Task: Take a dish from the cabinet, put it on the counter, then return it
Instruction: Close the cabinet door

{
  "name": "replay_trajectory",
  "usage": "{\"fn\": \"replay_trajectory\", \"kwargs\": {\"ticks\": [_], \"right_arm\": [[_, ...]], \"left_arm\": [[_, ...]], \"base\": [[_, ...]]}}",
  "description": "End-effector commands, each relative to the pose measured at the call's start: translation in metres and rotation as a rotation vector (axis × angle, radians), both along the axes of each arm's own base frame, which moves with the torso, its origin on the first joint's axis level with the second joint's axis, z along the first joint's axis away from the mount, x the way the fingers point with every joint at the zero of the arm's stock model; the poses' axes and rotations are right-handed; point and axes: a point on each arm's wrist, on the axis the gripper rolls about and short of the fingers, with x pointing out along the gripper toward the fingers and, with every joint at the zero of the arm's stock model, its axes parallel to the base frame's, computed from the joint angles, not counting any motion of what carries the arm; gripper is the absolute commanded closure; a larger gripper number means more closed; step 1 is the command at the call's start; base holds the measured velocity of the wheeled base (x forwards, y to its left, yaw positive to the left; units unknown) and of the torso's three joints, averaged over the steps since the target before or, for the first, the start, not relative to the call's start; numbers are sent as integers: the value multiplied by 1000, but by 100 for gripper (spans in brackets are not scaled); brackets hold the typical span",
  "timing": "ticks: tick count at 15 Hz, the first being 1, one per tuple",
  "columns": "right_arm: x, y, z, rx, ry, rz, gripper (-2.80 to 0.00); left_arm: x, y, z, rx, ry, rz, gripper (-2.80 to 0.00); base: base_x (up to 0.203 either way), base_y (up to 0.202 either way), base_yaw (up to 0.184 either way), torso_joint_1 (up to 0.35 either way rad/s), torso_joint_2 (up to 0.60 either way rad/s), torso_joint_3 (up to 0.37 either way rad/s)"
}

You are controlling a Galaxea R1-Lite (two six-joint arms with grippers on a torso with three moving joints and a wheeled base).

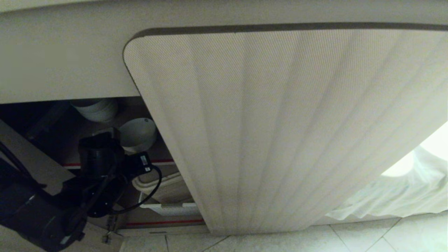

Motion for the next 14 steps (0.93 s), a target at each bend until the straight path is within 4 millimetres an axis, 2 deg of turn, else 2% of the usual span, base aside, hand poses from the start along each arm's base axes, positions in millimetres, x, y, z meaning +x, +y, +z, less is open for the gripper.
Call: {"fn": "replay_trajectory", "kwargs": {"ticks": [1, 9, 14], "right_arm": [[0, 0, 0, 0, 0, 0, 0], [0, 0, 0, 0, 0, 2, 0], [0, 0, 0, 0, 0, 2, 0]], "left_arm": [[3, 0, -2, -1, -1, 6, 0], [0, 0, 1, -3, -8, 7, 0], [-19, 5, 3, 0, 2, 3, 0]], "base": [[0, 0, 0, 0, 0, 0], [0, 0, 0, 0, 0, 0], [0, 0, 0, 0, 0, 0]]}}
